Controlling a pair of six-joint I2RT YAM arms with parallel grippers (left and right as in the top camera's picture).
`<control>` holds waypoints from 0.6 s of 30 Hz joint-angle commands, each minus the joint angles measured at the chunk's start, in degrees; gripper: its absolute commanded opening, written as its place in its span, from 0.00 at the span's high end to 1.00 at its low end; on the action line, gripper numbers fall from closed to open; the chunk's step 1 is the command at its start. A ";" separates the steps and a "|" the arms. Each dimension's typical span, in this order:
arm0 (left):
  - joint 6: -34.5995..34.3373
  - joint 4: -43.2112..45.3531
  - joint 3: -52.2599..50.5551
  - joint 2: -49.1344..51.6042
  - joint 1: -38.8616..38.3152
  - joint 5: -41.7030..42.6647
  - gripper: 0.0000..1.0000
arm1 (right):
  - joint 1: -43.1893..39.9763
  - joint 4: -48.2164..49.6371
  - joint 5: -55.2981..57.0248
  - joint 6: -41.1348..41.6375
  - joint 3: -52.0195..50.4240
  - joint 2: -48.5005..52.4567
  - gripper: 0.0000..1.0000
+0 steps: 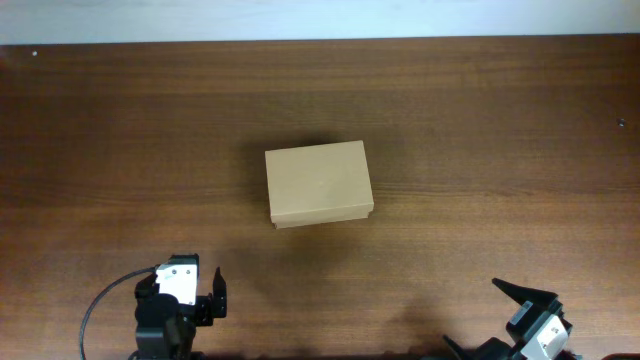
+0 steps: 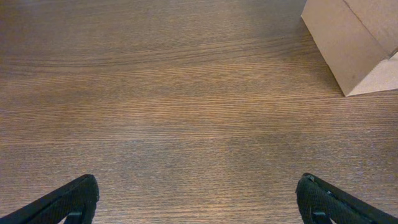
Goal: Pack container
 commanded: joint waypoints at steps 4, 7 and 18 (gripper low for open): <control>1.14 -0.20 -0.79 -0.76 -0.15 -0.85 0.00 | -1.07 0.11 0.09 0.48 -0.17 -0.33 0.01; 1.14 -0.20 -0.79 -0.76 -0.15 -0.83 0.00 | -4.59 2.43 1.38 0.46 -1.40 -0.35 0.01; 1.14 -0.20 -0.79 -0.76 -0.15 -0.85 0.00 | -18.71 11.41 9.40 0.44 -18.75 -0.74 0.01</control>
